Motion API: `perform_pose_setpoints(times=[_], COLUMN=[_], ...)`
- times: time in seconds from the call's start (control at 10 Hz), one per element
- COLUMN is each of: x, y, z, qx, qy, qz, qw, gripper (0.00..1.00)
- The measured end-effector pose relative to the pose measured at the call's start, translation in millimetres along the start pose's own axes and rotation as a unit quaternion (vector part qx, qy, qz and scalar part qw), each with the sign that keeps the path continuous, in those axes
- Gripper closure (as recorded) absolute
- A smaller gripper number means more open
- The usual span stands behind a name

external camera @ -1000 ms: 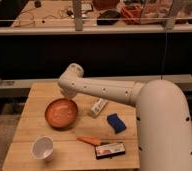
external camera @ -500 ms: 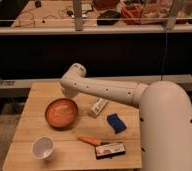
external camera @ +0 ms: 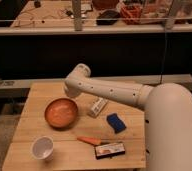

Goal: Pick up the ceramic bowl

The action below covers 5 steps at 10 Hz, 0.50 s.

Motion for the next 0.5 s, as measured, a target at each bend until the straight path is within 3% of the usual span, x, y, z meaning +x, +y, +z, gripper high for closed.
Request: perform_pose_setpoints(times=[0.5], x=[6.9], y=[10.1], z=[3.8], qx=[0.010], qy=[-0.008], qz=[0.002], qw=[0.9999], gripper=[1.00])
